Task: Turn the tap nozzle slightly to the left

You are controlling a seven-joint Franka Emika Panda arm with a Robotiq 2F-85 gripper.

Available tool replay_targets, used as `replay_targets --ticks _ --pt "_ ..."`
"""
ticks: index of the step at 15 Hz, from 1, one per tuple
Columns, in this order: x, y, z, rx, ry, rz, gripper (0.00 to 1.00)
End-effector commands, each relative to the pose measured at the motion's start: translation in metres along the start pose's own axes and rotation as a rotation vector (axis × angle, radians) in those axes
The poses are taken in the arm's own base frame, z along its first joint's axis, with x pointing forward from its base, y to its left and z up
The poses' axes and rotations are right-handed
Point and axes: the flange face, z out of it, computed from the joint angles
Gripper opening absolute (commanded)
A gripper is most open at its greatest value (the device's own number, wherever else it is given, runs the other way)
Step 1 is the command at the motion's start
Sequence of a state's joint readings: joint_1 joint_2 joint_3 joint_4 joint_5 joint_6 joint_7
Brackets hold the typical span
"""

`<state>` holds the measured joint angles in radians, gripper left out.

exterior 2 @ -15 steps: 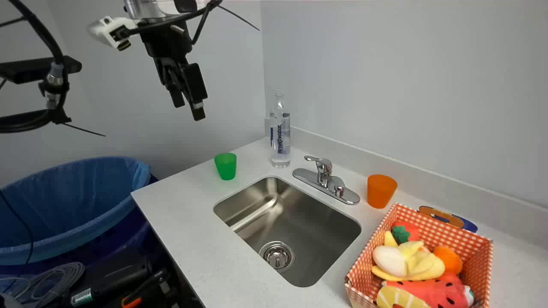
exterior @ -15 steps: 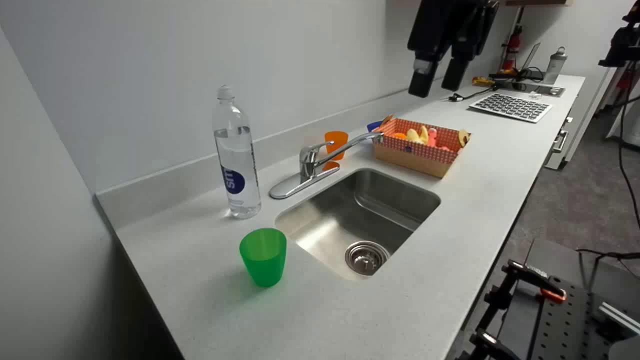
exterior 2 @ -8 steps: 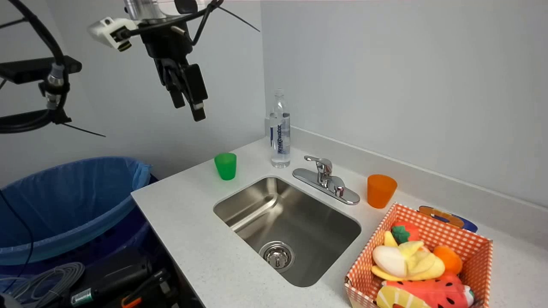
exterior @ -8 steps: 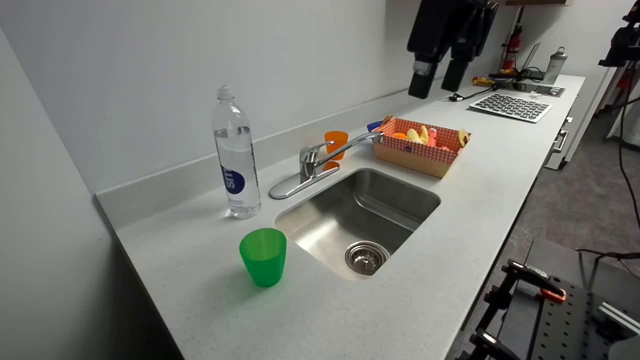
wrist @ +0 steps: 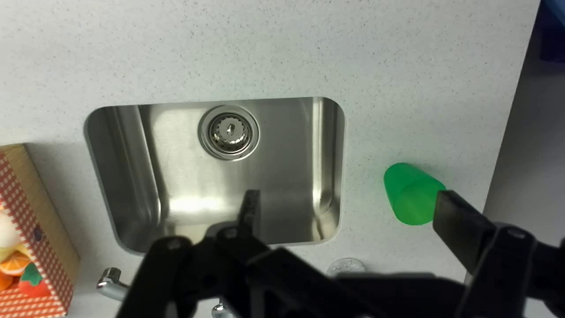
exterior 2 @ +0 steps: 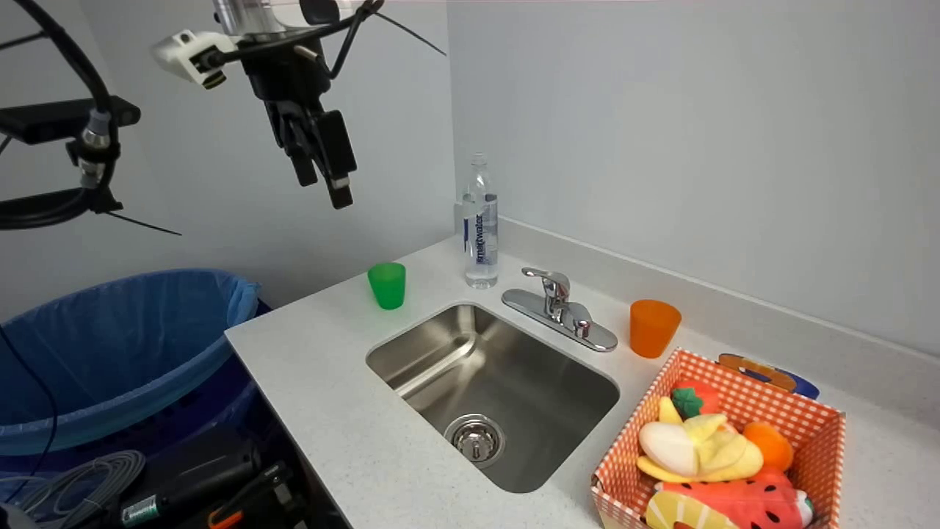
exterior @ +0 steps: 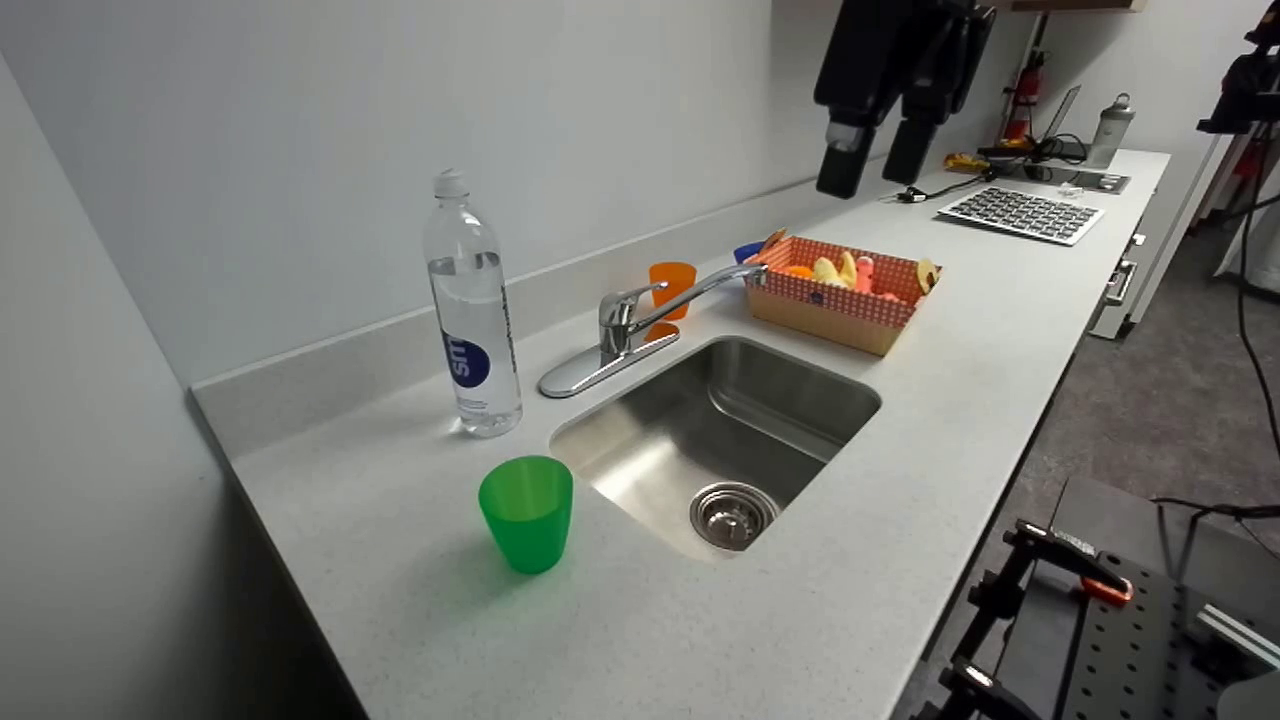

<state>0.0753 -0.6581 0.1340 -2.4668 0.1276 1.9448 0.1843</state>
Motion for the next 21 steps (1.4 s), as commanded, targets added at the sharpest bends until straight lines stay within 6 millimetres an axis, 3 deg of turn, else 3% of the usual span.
replay_targets --ticks 1,7,17,21 --pt "0.003 -0.001 0.0 -0.003 0.006 0.001 1.0" --pt "0.017 0.018 0.007 -0.011 0.009 0.048 1.0" --pt "0.052 0.094 0.039 -0.065 0.002 0.207 1.0" --pt "0.048 0.1 0.045 -0.066 -0.015 0.225 1.0"
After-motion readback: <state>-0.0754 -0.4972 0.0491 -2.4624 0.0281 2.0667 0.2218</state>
